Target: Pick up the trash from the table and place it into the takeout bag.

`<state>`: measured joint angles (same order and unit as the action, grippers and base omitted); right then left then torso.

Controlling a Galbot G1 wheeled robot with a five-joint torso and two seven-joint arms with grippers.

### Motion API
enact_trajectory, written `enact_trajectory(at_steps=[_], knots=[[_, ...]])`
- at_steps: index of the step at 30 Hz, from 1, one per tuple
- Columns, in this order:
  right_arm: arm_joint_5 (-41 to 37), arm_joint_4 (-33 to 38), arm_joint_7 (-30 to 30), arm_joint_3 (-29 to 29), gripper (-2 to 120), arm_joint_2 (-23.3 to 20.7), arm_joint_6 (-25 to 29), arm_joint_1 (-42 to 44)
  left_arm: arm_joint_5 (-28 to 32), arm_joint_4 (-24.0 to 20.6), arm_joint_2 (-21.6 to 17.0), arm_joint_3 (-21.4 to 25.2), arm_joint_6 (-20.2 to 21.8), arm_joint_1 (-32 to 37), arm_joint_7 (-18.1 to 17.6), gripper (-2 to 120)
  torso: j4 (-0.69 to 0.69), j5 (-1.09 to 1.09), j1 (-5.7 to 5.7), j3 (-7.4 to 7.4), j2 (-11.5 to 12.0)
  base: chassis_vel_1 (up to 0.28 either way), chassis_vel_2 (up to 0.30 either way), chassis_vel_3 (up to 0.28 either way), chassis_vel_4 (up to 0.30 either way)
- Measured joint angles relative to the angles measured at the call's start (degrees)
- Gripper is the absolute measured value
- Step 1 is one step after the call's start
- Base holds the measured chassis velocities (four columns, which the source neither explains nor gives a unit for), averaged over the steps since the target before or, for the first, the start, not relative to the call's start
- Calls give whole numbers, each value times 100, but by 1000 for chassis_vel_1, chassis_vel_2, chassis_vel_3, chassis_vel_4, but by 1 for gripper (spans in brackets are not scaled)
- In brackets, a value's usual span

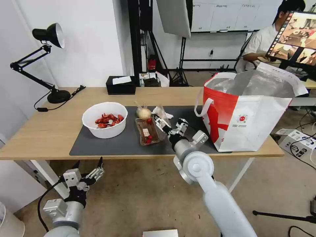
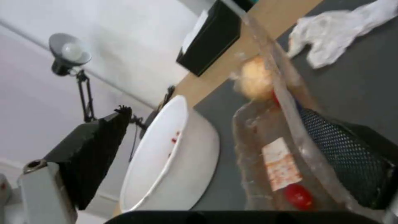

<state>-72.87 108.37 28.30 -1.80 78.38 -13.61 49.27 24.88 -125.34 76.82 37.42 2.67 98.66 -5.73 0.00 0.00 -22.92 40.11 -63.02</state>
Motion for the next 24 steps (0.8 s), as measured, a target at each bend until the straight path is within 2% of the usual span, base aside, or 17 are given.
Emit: enact_trajectory(at_steps=[6, 8, 11, 24], knots=[[-744, -133, 446, 185, 100, 154, -344, -265, 0, 3, -6, 24, 0, 2, -2, 100, 0, 0, 0, 0, 0, 0, 0, 0, 0], [-1186, -258, 838, 275, 100, 254, -568, -391, 0, 26, -18, 31, 0, 5, -3, 100, 0, 0, 0, 0, 0, 0, 0, 0, 0], [-1366, -413, 1103, 367, 100, 330, -697, -476, 2, 45, -29, 34, 0, 4, -4, 100, 1, 0, 0, 0, 0, 0, 0, 0, 0], [-1454, -511, 1164, 407, 100, 375, -710, -506, 46, 26, -78, 37, 0, -3, -7, 100, 0, 0, 0, 0, 0, 0, 0, 0, 0]])
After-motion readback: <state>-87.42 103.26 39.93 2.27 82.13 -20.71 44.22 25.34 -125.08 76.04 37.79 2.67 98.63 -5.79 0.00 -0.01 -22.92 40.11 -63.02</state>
